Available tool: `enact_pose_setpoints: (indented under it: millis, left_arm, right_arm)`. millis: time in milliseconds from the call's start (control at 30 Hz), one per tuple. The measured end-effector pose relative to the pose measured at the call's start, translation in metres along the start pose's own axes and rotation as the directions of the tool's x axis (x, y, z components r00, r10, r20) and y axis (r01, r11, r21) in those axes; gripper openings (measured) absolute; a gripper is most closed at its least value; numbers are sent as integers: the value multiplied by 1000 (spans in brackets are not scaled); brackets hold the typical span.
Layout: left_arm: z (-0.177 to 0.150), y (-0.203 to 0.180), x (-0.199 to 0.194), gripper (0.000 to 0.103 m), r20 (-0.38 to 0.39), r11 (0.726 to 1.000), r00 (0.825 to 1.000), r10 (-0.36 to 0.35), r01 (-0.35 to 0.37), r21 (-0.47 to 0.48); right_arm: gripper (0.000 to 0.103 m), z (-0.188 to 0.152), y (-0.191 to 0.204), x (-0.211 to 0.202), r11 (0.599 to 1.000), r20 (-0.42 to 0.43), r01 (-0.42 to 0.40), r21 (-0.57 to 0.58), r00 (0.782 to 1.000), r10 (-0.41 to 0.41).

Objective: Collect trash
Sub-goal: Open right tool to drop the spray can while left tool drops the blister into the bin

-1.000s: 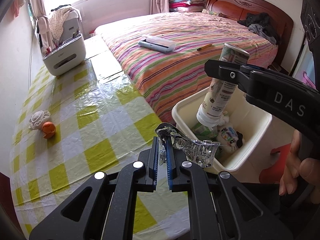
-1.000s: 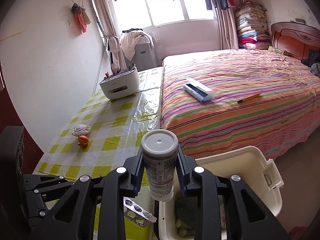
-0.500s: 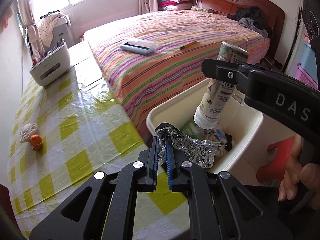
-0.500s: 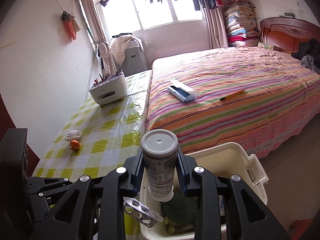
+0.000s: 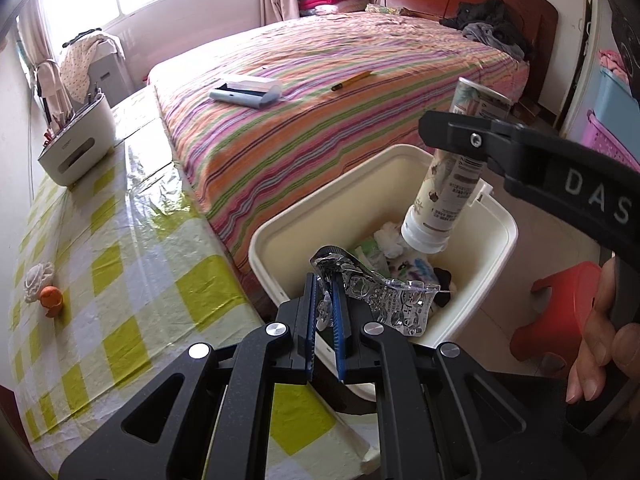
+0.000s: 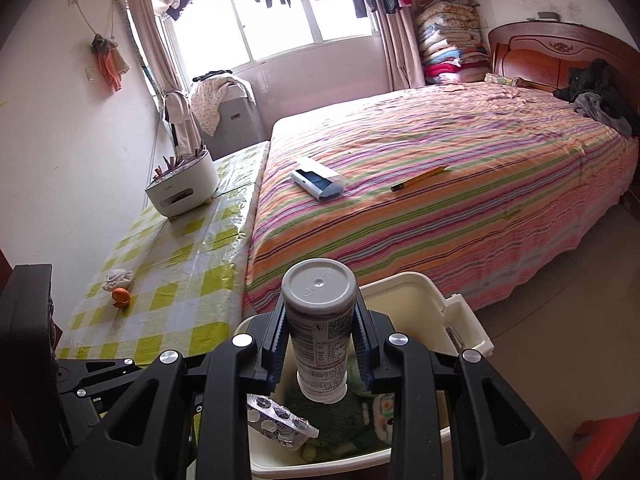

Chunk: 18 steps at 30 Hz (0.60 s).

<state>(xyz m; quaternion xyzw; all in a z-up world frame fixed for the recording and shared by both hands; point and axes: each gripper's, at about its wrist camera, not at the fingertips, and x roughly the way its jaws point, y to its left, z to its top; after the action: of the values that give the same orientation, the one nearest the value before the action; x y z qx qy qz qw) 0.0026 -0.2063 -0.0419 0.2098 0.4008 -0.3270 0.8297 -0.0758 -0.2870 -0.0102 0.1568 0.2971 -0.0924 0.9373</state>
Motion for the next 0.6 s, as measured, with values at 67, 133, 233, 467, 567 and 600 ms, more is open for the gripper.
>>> enact_pose_setpoints:
  millis: [67,133,233,467,567,600]
  left_arm:
    - [0,-3,2,7,0,1000,1000,0,0,7]
    - [1,-5,3,7,-1,1000,1000,1,-1,11]
    - [3,-7,7,7,-6,1000,1000,-5,5,13]
    - [6,-12,12,7,-8,1000,1000,-13,13,23]
    - [7,-13,13,9,-7,999,1000,-17,17,29]
    - [7,-13,13,9,-6,999,1000,-19,19,28]
  right_arm:
    - [28,0,-3,0,1000,-1,6,5,1000,-6]
    - [28,-1,-5,0,1000,-2,15,9,1000,-15]
    - [28,0,-9,2,999,-3,28,18,1000,-28]
    - [28,1,-21,8,996,-11,65,61,998,-65]
    - [28,1,-24,10,994,-14,76,74,997,-75]
    - [28,1,-26,12,993,-17,85,83,996,-84]
